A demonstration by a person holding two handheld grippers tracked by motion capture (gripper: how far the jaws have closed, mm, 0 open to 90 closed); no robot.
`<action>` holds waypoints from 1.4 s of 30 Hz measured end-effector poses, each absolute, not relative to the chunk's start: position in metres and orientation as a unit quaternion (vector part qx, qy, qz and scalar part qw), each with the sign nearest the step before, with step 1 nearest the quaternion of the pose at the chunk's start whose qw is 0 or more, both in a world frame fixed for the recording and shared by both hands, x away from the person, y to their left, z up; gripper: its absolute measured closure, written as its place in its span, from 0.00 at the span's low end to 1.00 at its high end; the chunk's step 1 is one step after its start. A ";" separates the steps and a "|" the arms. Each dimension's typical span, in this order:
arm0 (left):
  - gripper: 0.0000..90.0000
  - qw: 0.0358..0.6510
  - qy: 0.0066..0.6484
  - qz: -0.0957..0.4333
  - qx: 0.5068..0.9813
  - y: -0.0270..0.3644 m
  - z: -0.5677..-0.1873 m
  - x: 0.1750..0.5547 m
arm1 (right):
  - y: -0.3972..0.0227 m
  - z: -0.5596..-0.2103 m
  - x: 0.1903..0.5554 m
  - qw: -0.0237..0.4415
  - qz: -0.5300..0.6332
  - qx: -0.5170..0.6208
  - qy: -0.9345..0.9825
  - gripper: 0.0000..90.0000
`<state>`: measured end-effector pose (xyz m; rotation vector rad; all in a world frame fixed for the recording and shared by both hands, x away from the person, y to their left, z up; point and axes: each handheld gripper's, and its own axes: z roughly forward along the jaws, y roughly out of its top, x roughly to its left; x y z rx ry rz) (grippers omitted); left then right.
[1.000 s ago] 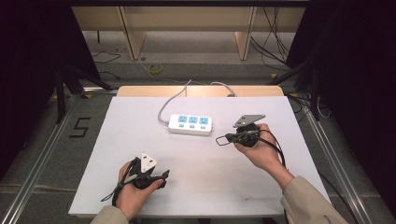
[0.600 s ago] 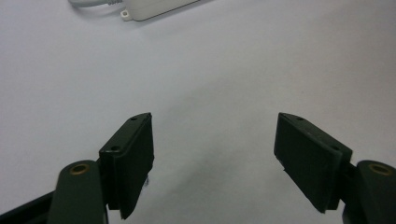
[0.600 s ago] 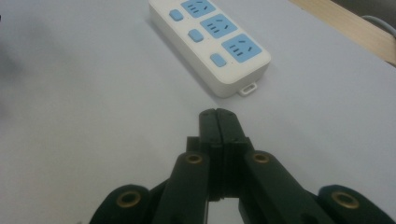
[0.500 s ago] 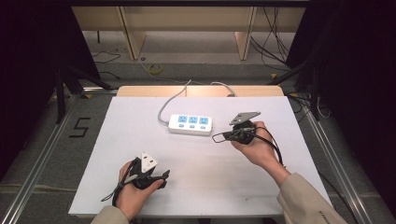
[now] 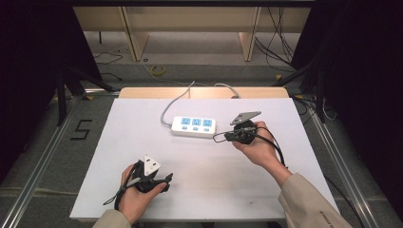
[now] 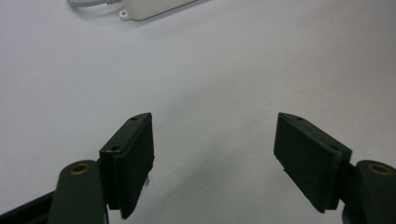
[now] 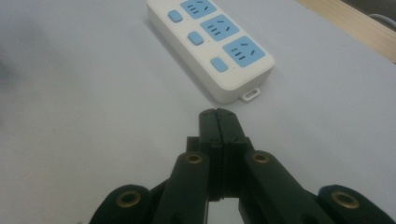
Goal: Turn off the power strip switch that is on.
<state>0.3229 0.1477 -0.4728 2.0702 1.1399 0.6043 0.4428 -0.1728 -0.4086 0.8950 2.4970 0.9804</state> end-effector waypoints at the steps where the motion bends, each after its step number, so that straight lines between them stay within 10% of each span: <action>1: 0.32 0.344 0.439 0.233 0.797 0.148 -0.473 0.323 | -0.173 -0.408 0.443 0.156 0.342 0.312 0.873 1.00; 42: 0.31 0.345 0.440 0.233 0.795 0.148 -0.473 0.323 | -0.156 -0.401 0.464 0.128 0.295 0.320 0.891 1.00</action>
